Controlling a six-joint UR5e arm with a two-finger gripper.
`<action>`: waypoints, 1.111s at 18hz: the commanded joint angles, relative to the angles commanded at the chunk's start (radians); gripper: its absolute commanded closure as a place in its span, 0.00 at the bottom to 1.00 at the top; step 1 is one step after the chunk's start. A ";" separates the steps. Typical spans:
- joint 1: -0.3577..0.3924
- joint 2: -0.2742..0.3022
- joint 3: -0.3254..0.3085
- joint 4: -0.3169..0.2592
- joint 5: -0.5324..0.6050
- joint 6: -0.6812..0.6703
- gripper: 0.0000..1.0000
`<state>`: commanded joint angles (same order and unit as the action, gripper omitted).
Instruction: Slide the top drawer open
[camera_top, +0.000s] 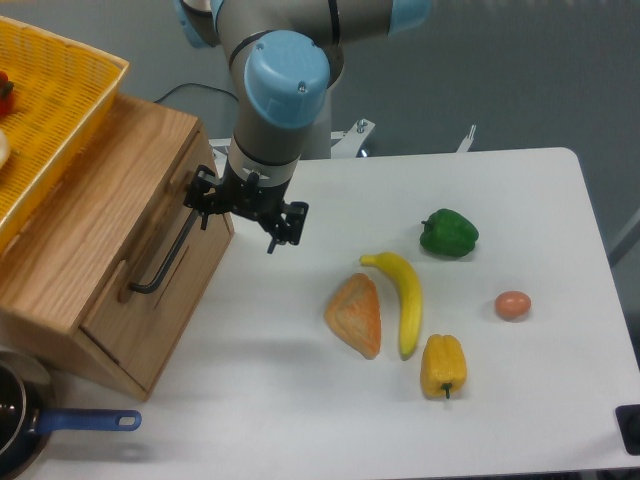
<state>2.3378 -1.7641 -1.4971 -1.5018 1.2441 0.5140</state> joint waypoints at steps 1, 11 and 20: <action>0.000 0.002 0.000 0.000 -0.003 -0.018 0.00; -0.003 0.003 -0.009 -0.006 -0.005 -0.032 0.00; -0.034 0.000 -0.012 -0.006 -0.008 -0.046 0.00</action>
<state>2.3041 -1.7641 -1.5094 -1.5079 1.2364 0.4679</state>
